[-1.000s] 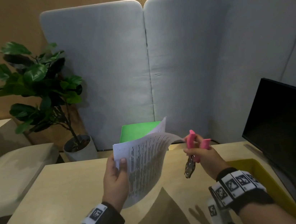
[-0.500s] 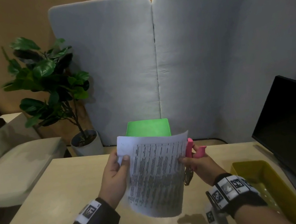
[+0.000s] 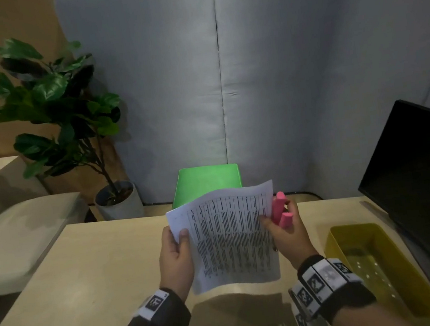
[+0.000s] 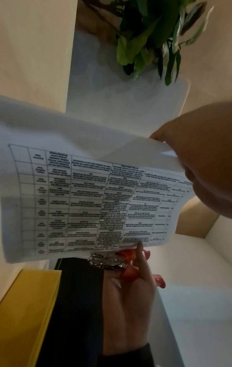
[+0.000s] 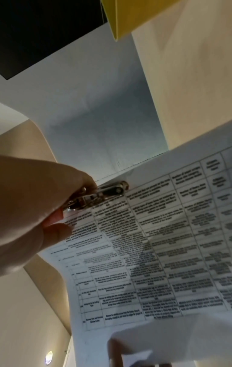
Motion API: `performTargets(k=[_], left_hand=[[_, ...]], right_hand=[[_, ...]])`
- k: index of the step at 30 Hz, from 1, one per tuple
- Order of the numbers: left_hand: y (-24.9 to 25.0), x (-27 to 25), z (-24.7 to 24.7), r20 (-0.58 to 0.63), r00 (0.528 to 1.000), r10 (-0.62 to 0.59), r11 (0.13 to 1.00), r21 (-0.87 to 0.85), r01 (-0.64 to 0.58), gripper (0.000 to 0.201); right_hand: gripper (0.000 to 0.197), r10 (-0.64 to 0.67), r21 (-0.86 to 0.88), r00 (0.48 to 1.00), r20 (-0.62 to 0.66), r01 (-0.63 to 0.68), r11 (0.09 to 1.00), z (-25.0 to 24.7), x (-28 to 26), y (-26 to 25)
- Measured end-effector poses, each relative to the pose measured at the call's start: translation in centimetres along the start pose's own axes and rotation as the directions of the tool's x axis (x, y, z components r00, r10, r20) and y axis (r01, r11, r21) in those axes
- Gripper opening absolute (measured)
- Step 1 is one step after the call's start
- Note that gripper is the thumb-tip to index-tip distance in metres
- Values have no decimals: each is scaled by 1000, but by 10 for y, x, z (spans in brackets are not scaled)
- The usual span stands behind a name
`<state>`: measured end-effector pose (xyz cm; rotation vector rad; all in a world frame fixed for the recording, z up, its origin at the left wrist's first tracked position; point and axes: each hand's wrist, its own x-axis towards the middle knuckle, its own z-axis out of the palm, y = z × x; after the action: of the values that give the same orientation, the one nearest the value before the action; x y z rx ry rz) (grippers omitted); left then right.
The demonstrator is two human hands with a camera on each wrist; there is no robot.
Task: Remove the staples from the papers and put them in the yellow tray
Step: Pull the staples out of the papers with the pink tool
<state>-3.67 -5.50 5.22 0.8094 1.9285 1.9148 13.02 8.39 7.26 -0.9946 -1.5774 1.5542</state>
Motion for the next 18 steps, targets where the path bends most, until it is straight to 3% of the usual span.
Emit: performTargets(k=[11,18], left_hand=[[-23,-11,8,96,993,-74,996,63,68,10],[-18,-10,11,91,995,-39,986,165,24,15]], right_hand=[[40,94,-39,994,-51,-96,995,-6,-8,25],[43,75,-21,994,-77,-77,997,-9,-5,25]])
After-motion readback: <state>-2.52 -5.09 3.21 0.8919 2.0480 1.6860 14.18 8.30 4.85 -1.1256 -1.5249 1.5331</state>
